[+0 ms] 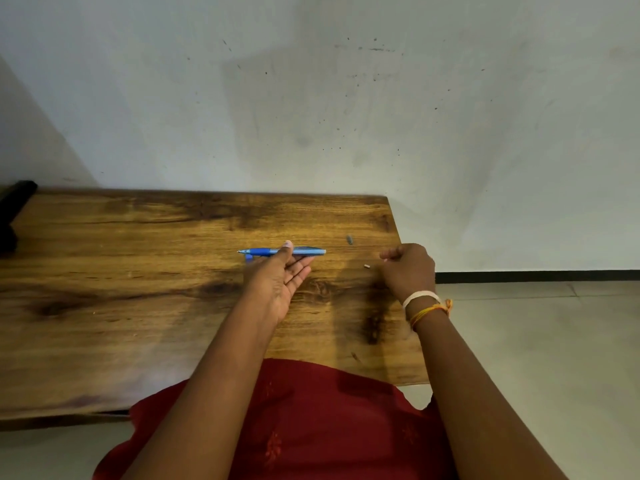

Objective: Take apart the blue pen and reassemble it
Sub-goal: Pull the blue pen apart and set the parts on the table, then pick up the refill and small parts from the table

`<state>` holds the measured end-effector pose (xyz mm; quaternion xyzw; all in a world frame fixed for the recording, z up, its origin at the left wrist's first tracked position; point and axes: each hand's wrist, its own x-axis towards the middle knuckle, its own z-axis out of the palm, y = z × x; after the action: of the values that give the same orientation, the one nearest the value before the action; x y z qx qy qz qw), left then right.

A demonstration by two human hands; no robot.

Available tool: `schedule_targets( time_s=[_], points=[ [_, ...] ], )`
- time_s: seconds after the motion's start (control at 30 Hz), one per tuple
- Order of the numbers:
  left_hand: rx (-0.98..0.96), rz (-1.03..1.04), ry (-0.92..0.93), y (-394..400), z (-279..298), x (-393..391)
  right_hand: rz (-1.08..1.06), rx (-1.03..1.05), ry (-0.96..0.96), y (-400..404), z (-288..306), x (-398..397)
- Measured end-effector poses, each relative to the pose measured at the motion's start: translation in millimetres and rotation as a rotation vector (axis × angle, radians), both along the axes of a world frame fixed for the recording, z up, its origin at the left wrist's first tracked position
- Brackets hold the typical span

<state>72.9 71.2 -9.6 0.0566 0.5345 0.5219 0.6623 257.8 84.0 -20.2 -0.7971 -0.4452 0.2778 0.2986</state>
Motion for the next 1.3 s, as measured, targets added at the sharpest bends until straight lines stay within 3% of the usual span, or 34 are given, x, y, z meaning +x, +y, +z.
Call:
schedule_targets(
  time_s=[0.03, 0.1, 0.17, 0.27, 0.47, 0.6, 0.8, 1.07, 1.17, 1.3],
  points=[
    [0.004, -0.008, 0.014, 0, 0, 0, 0.045, 0.087, -0.062, -4, 4, -7],
    [0.019, -0.027, 0.049, 1, -1, 1, 0.198, 0.192, 0.030, -10, 12, -25],
    [0.042, -0.040, 0.080, 2, -2, 3, 0.369, 0.194, 0.151, -13, 15, -42],
    [0.068, -0.049, 0.111, 2, -3, 2, 0.493, 0.228, 0.131, -15, 12, -55],
    [0.061, -0.088, 0.221, 1, -1, -6, 0.520, 0.225, 0.059, -7, 1, -60],
    [0.044, -0.065, 0.341, 2, 0, -18, 0.373, 0.262, 0.016, -4, -5, -69],
    [-0.022, 0.101, 0.356, 9, 0, -48, 0.199, 0.187, -0.132, -3, -11, -77],
    [-0.078, 0.176, 0.389, 11, -5, -71, 0.197, 0.097, -0.295, 0, -8, -85],
    [-0.090, 0.134, 0.415, 9, -6, -76, 0.265, 0.183, -0.239, -1, -5, -102],
    [-0.114, 0.029, 0.405, 6, -7, -84, 0.431, 0.088, -0.057, -6, -6, -133]
  ],
)
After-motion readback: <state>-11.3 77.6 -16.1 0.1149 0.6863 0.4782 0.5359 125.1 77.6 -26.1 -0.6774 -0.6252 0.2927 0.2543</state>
